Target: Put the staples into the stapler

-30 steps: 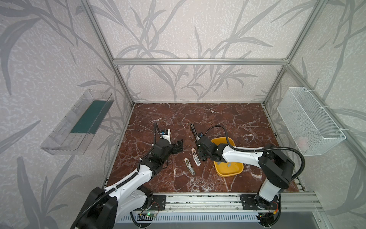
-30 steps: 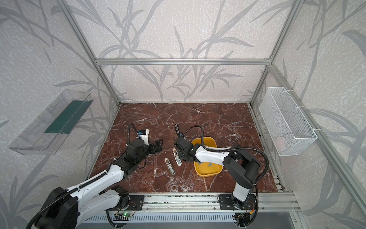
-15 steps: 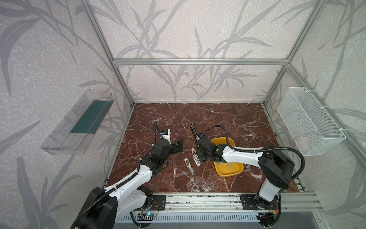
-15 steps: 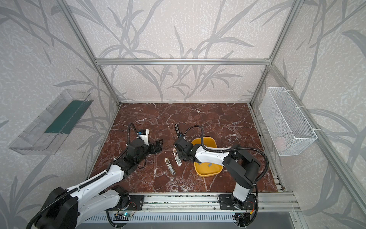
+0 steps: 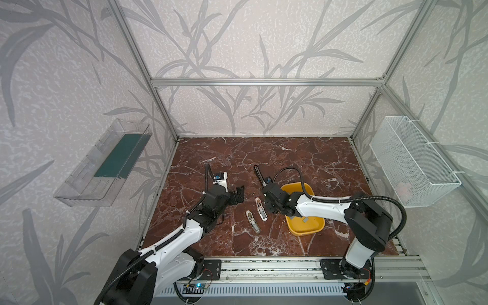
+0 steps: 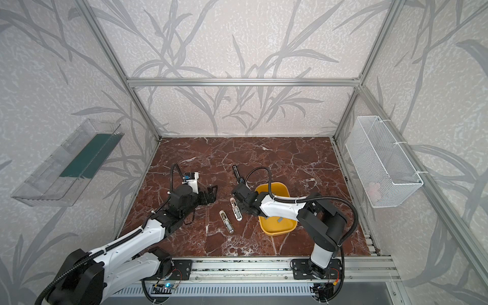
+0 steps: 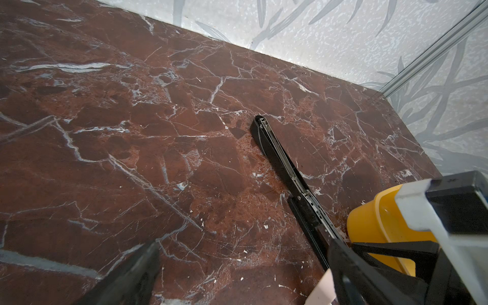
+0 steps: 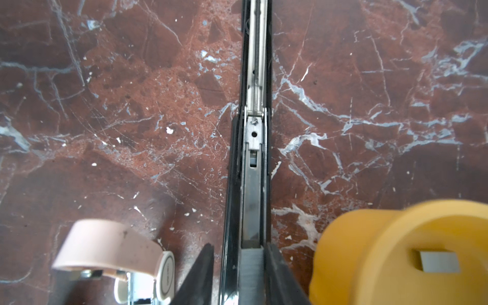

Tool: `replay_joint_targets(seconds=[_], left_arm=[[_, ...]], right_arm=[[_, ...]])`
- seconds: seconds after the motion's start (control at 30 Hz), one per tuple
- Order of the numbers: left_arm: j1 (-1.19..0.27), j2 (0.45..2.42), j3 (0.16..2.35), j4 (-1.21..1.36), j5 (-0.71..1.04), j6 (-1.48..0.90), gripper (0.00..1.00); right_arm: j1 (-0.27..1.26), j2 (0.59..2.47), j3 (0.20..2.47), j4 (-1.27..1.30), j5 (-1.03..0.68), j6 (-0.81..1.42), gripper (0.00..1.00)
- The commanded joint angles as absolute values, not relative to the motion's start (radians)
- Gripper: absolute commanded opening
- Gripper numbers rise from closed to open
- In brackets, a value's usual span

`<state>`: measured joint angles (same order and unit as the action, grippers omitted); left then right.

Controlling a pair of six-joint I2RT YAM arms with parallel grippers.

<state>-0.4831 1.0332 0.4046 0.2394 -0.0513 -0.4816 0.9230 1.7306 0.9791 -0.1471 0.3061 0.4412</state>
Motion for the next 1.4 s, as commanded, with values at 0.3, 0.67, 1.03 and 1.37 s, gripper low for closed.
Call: replay_joint_targets(seconds=[0.3,0.67,1.03,1.37], left_arm=[[-0.481,1.013,0.425,0.236,-0.057,-0.474,0.99],[-0.480,1.014,0.426,0.235,-0.055,-0.475,0.99],[-0.480,1.015,0.426,0.235,-0.055,-0.476,0.99],[-0.480,1.016,0.426,0.236,-0.055,-0.474,0.99]], right_arm=[[0.917,1.647,0.924,-0.116,0.347,0.441,0.40],[0.903,1.648,0.925,-0.126,0.342,0.446,0.29],[0.903,1.677,0.949,-0.147,0.332,0.442,0.27],[0.904,1.701,0.985,-0.191,0.315,0.433,0.27]])
